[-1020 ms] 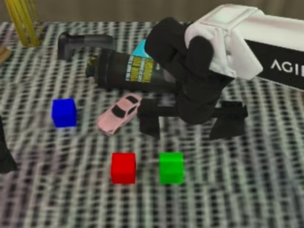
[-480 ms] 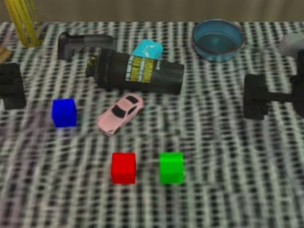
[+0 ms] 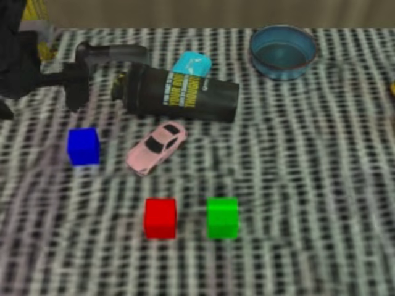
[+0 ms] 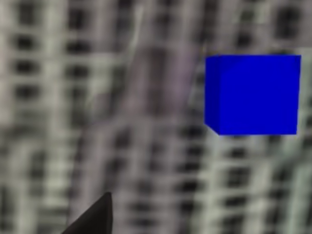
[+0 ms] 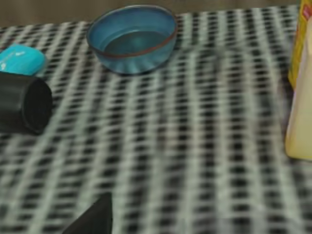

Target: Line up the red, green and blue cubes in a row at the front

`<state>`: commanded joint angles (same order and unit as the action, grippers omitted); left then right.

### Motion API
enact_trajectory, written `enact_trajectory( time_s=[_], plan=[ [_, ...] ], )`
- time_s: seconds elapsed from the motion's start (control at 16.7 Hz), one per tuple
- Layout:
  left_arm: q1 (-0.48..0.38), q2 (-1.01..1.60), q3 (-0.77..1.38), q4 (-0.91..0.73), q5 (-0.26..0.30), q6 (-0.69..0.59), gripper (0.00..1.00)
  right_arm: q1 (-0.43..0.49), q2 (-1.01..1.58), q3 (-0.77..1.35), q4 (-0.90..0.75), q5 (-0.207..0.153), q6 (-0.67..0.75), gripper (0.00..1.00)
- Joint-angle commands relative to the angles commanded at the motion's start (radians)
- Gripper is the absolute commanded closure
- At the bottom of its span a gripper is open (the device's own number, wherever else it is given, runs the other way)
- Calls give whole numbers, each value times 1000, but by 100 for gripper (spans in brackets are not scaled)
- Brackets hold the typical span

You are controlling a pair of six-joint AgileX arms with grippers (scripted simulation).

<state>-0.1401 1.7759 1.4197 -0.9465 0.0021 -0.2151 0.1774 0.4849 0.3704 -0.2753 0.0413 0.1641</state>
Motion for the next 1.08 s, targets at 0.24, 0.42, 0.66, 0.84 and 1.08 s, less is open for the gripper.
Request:
enact_trajectory(
  time_s=[0.24, 0.42, 0.66, 0.84, 1.08],
  plan=[
    [-24, 262, 226, -142, 1, -33, 0, -104, -299, -230, 167, -21, -102, 0],
    [-35, 381, 339, -206, 1, -49, 0, -152, -440, -336, 248, -35, -149, 0],
    [-38, 421, 380, -227, 1, -54, 0, -167, -485, -370, 275, -41, -164, 0],
    [-33, 422, 379, -226, 1, -53, 0, -167, -485, -370, 275, -41, -164, 0],
    [-36, 446, 328, -152, 1, -51, 0, -167, -485, -370, 275, -41, -164, 0]
  ],
)
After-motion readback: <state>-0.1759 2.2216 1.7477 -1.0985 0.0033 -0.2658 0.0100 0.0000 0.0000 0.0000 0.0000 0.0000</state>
